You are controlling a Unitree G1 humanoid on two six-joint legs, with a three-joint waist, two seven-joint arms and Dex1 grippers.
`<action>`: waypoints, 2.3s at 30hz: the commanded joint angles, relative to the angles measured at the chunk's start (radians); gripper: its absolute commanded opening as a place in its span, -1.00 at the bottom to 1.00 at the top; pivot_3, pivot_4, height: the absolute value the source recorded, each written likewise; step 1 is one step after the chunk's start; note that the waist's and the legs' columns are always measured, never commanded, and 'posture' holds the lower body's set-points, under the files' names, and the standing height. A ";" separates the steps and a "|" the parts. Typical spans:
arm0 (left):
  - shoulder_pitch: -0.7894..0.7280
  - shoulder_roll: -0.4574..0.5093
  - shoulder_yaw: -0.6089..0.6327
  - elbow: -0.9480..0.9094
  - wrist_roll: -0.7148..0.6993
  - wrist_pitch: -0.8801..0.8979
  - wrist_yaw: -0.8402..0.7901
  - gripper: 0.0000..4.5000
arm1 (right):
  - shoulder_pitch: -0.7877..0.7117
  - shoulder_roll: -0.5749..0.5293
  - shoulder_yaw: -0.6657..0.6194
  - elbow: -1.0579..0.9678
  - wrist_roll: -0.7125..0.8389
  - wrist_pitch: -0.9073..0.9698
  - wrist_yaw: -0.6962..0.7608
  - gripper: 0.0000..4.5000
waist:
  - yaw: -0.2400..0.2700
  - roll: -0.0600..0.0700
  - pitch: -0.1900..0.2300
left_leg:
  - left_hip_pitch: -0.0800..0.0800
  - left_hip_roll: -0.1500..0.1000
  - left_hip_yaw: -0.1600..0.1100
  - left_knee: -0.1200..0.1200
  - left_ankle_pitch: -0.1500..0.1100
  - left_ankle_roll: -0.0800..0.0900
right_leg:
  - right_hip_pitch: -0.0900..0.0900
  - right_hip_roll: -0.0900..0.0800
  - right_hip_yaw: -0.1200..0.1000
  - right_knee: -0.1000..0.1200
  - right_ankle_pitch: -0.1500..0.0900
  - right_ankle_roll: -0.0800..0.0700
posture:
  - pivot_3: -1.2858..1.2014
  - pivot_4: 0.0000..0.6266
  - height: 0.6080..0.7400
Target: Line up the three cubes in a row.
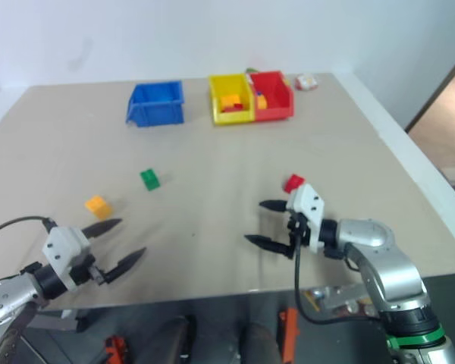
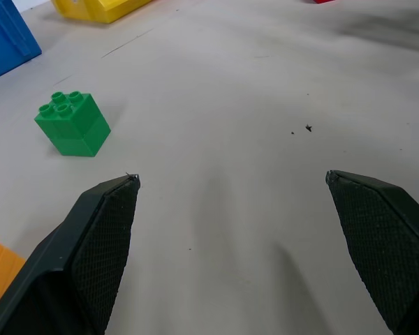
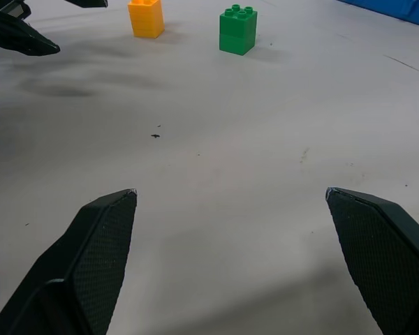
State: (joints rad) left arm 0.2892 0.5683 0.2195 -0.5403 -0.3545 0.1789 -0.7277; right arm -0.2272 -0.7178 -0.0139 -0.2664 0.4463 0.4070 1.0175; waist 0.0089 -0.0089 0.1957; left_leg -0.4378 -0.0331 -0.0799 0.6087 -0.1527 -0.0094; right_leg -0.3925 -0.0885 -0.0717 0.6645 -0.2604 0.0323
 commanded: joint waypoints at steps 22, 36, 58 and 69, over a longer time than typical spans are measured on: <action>-0.057 0.066 -0.167 -0.093 -0.086 0.064 -0.123 0.97 | -0.173 0.128 -0.116 0.145 -0.061 -0.093 -0.306 1.00 | -0.003 -0.001 0.000 | 0.001 0.015 0.017 0.002 0.000 0.000 | -0.008 0.014 0.012 0.000 0.009 -0.010 | 0.03 -0.52 1.00; -0.206 0.128 -0.216 -0.110 -0.205 0.215 -0.175 0.97 | -0.468 0.114 -0.022 0.716 -0.201 -0.273 -0.133 1.00 | -0.003 -0.003 -0.001 | 0.000 0.032 0.042 0.004 0.002 0.001 | -0.013 0.030 0.021 0.000 0.018 -0.009 | 0.03 -0.52 1.00; -0.207 0.073 -0.165 -0.176 -0.252 0.251 -0.039 0.97 | -0.646 0.162 0.016 1.146 -0.330 -0.463 -0.047 1.00 | -0.004 -0.004 -0.001 | 0.005 0.044 0.059 0.009 0.002 0.000 | -0.015 0.040 0.037 -0.001 0.025 -0.016 | 0.03 -0.52 1.00; -0.200 0.080 -0.154 -0.187 -0.238 0.249 -0.005 1.00 | -0.675 0.170 0.019 1.241 -0.363 -0.467 -0.017 -0.32 | -0.004 -0.004 -0.001 | 0.006 0.047 0.061 0.009 0.002 0.000 | -0.016 0.044 0.040 -0.001 0.027 -0.019 | 0.03 -0.52 1.00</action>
State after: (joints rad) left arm 0.0863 0.6430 0.0389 -0.6850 -0.5894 0.4372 -0.7430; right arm -0.8709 -0.5465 0.0150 0.9808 0.0810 -0.0435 0.9971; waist 0.0047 -0.0125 0.1945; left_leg -0.4311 0.0137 -0.0185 0.6176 -0.1508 -0.0094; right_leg -0.4081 -0.0440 -0.0316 0.6640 -0.2337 0.0135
